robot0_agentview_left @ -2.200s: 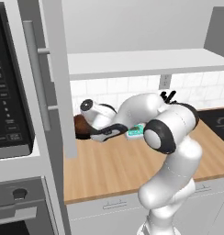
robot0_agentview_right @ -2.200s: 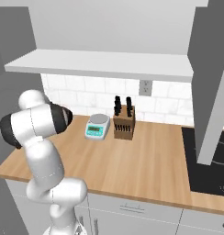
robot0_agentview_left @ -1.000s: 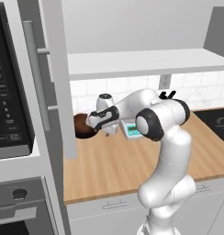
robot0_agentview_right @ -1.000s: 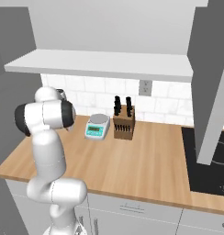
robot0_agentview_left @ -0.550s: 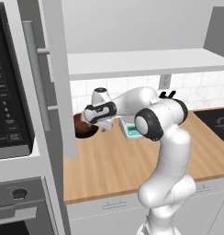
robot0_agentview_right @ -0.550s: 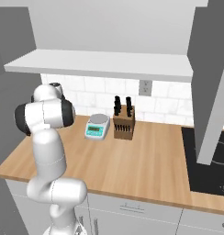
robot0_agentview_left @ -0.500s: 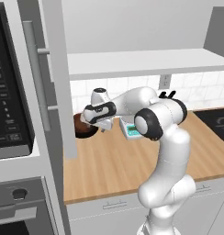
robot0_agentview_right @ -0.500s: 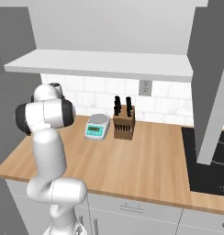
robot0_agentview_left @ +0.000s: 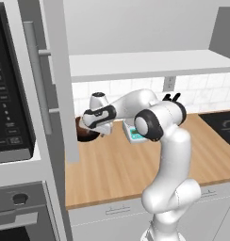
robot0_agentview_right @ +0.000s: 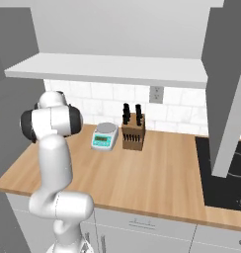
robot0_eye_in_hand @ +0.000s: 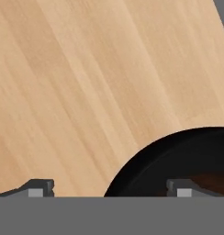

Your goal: Pick up the bowls on the counter and stack them on top of one another in the open cabinet. Place the smaller bowl on top of the larger bowl.

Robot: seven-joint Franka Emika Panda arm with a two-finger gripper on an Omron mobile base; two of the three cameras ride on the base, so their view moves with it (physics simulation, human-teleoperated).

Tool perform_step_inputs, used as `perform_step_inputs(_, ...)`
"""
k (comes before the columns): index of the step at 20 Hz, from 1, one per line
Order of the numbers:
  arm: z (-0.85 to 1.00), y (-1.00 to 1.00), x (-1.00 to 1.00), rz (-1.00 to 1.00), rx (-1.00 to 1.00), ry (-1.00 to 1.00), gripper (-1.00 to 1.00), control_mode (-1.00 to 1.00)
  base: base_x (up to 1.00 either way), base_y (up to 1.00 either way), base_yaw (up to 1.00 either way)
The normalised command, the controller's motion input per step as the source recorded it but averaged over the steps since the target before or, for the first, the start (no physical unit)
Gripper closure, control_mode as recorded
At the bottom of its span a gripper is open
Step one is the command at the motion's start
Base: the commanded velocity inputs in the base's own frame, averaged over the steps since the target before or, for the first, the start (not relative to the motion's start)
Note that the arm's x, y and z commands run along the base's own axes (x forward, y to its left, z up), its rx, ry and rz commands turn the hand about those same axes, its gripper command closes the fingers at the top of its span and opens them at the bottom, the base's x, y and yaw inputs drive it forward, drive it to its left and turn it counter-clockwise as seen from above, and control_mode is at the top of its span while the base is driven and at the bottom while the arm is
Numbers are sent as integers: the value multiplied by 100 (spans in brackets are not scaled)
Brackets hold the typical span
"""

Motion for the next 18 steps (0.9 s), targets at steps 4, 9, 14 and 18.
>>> perform_step_inputs(4,-13,7,14,1,-4,-2,-100,-100,0,0,0)
perform_step_inputs(9,-49,7,0,2,-3,-4,-100,-100,0,0,0)
perform_step_inputs(14,-47,4,0,3,0,-11,-100,-100,0,0,0)
perform_step_inputs(18,-19,0,0,1,-3,-20,100,-100,0,0,0)
